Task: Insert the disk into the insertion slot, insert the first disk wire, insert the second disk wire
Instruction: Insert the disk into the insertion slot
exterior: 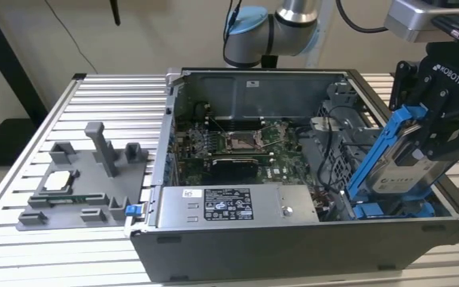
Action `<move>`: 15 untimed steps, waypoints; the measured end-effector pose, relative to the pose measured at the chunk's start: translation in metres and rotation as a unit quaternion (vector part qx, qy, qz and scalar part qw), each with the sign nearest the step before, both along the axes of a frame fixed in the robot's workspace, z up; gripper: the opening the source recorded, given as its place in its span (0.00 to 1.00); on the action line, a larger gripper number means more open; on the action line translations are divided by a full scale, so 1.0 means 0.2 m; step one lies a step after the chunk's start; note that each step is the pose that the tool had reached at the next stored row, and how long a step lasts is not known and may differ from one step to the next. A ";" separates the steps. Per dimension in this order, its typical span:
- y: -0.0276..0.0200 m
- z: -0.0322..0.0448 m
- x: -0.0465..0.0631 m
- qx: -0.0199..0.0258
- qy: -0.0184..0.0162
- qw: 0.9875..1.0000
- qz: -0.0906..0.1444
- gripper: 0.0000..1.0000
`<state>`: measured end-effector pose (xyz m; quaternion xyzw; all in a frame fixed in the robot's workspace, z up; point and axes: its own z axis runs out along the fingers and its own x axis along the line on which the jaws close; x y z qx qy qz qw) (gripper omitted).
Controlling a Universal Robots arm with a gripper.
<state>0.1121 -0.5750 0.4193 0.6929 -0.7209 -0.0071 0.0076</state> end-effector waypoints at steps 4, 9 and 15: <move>0.000 -0.001 0.00 0.000 0.000 1.000 0.000 0.00; -0.003 -0.002 0.00 0.000 0.000 1.000 0.000 0.00; -0.009 -0.002 0.02 0.001 0.000 1.000 0.000 0.00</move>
